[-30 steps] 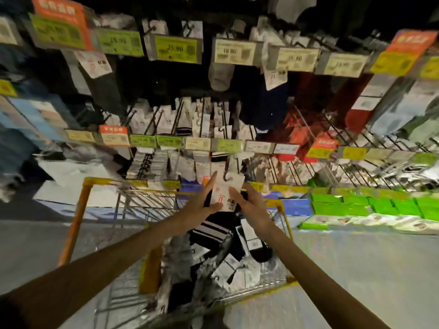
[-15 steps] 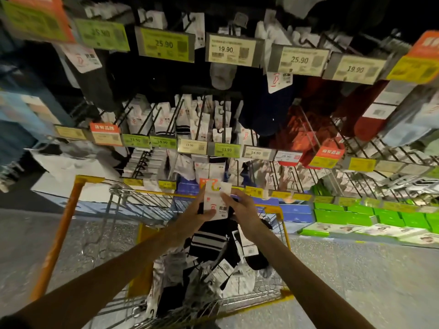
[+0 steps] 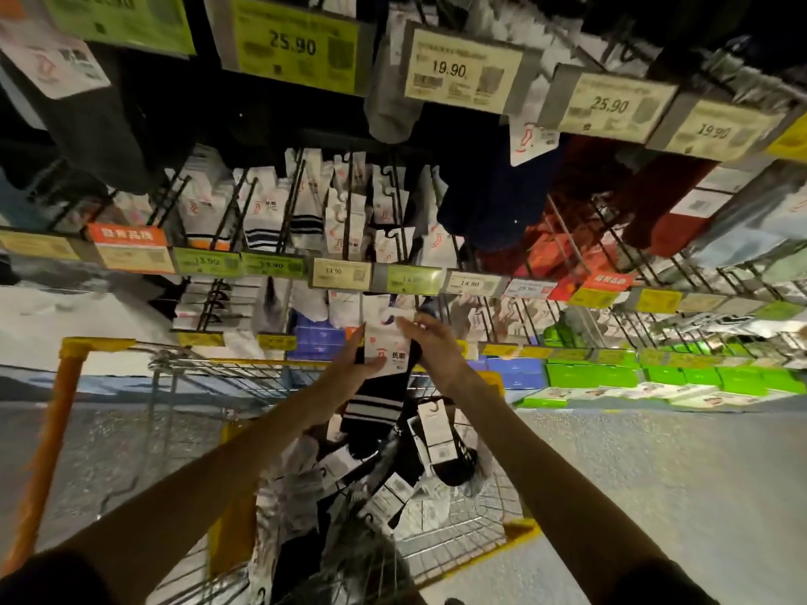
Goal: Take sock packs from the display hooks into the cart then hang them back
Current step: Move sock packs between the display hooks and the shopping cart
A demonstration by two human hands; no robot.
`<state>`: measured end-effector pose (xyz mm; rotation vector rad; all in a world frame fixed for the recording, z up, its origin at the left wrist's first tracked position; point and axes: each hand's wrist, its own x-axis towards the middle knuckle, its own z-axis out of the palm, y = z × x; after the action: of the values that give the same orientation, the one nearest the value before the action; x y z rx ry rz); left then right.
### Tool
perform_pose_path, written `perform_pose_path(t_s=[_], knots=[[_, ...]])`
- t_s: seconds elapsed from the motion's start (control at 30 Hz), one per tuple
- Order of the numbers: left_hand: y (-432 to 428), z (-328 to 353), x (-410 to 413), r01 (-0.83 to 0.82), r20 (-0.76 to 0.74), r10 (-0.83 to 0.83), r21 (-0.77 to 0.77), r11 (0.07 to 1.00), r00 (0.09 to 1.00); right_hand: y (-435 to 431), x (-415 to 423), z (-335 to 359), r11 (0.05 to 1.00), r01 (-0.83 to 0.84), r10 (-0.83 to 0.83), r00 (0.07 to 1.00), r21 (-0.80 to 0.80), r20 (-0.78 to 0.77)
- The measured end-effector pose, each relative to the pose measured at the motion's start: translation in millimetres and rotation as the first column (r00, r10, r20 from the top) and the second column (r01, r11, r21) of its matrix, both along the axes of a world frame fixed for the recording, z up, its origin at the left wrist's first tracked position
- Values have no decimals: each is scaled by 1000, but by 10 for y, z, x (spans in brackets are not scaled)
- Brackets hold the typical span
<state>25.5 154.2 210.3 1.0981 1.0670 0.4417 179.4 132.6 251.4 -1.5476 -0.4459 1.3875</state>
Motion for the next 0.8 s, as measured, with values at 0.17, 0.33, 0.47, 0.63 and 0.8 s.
perform_pose_path(t_s=[0.17,0.33,0.47,0.63,0.8], knots=[[128,-22,82,48,-46,-49,-8,999,998,156,82,-186,998,-5,2,999,66,43],[245,-28,211,40,-69,-43,-37,999,997,292,242,-294,992,-15,7,998,124,59],[331,-23,307,-45,-65,45,0,999,997,387,365,-316,982,-48,14,983,185,182],[367,-34,332,-63,-164,71,53,997,984,400,408,-373,962,-95,40,977,257,211],[395,-6,373,-144,-186,160,98,985,969,444,392,-364,956,-98,48,982,275,182]])
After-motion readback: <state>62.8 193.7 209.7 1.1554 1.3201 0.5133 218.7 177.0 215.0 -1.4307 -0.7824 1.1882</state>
